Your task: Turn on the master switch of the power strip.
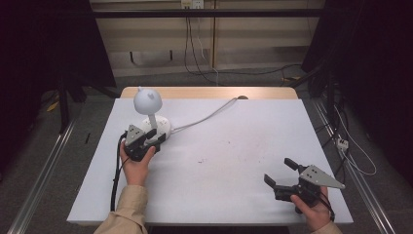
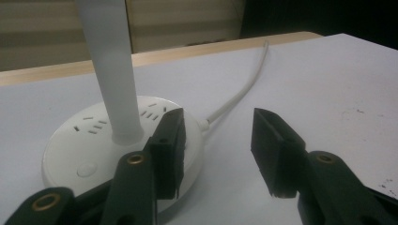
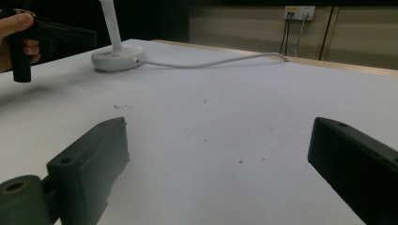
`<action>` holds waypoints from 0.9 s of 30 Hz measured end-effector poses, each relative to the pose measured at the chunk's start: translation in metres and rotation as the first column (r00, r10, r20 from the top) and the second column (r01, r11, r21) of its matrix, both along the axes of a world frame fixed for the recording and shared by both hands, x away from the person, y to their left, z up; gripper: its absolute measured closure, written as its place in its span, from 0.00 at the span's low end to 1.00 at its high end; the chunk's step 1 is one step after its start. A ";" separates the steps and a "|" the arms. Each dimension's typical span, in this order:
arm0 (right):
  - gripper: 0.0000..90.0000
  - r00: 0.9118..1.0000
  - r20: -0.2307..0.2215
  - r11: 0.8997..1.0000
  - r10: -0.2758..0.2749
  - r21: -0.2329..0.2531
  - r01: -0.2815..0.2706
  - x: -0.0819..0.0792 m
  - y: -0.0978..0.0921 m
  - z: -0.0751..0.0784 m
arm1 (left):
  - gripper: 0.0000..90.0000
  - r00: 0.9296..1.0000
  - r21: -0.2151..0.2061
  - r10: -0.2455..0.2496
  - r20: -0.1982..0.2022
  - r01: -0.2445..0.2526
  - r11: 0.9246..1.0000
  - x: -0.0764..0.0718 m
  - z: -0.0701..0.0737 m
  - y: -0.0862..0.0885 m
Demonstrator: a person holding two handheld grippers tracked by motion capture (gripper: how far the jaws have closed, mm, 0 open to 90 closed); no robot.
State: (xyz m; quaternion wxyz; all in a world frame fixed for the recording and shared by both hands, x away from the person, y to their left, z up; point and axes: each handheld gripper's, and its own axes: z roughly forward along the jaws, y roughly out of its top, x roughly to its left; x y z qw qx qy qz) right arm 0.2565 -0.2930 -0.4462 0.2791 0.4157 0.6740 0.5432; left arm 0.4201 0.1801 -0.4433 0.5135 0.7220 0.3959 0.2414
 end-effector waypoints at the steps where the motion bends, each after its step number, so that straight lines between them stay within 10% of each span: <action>1: 0.06 1.000 0.000 1.000 0.000 0.000 0.000 0.000 0.000 0.000 | 0.62 1.000 -0.008 0.006 -0.001 -0.006 1.000 0.000 0.000 -0.001; 27: 0.06 1.000 -0.004 1.000 0.005 0.009 -0.005 0.000 0.000 0.000 | 0.89 0.998 0.048 0.050 -0.036 -0.048 0.998 0.017 -0.008 -0.003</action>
